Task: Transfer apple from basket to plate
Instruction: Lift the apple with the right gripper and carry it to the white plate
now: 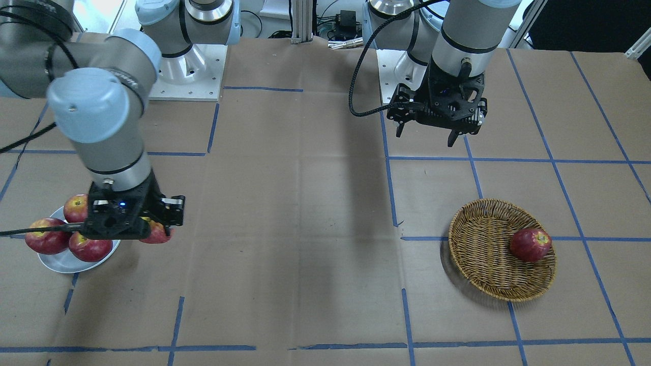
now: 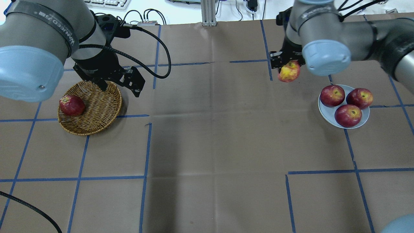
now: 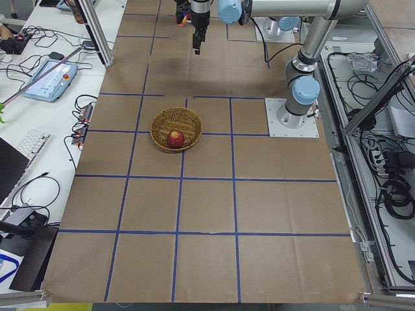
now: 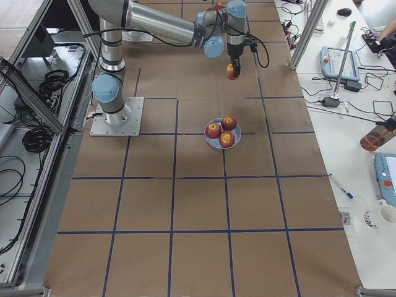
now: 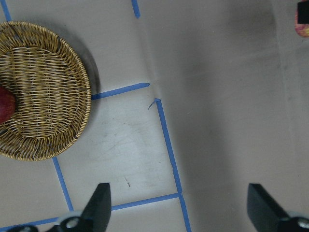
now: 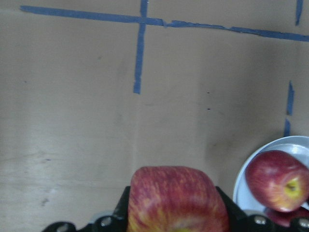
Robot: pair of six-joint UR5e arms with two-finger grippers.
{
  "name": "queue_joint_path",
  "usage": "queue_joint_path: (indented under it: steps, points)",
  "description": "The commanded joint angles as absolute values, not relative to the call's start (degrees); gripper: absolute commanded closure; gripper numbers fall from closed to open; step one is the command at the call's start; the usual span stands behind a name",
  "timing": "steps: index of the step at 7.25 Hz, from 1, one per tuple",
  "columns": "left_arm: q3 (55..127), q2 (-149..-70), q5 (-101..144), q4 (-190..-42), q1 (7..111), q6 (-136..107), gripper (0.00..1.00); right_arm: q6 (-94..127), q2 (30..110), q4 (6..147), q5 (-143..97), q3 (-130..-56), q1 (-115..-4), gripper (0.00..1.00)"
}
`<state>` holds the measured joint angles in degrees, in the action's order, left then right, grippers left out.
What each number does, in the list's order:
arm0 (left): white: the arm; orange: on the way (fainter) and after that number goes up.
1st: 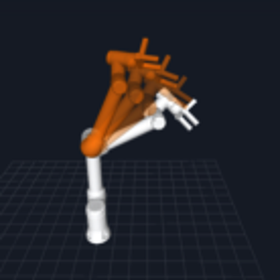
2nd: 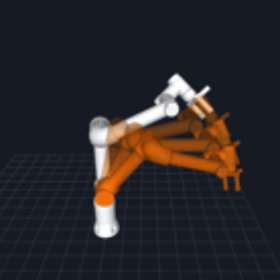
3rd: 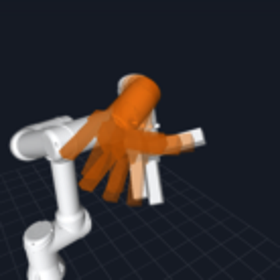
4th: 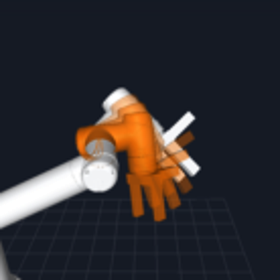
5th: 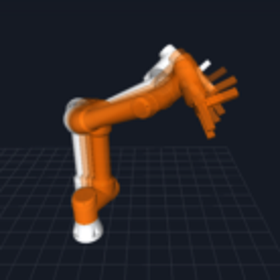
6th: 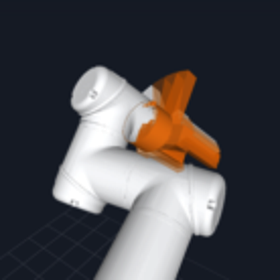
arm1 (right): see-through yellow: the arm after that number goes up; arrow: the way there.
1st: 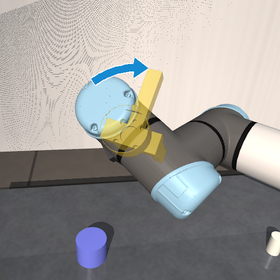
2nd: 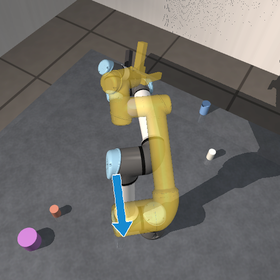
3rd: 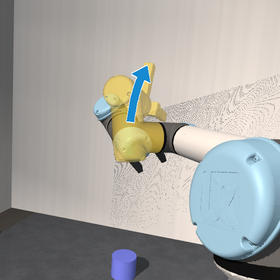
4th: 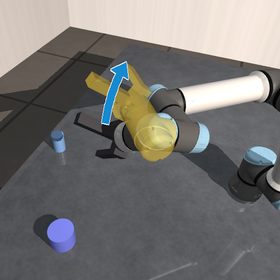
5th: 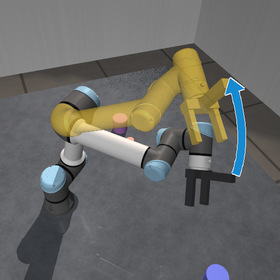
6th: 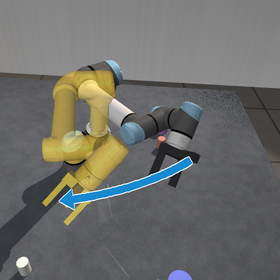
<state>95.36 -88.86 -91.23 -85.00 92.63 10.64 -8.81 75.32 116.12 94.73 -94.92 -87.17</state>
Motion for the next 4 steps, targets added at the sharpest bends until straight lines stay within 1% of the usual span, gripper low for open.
queue_joint_path:
  steps: [1, 2, 4]
  points:
    - [95.4, -88.9, -91.2, -85.1, 92.6, 10.6, 0.02, -28.8, 76.6, 115.7, 94.5, -97.1, -75.5, 0.54]
    - [95.4, -88.9, -91.2, -85.1, 92.6, 10.6, 0.02, -35.3, 76.6, 115.9, 93.7, -97.9, -71.2, 0.56]
    - [95.4, -88.9, -91.2, -85.1, 92.6, 10.7, 0.02, -42.6, 75.9, 117.6, 89.3, -101.1, -64.7, 0.56]
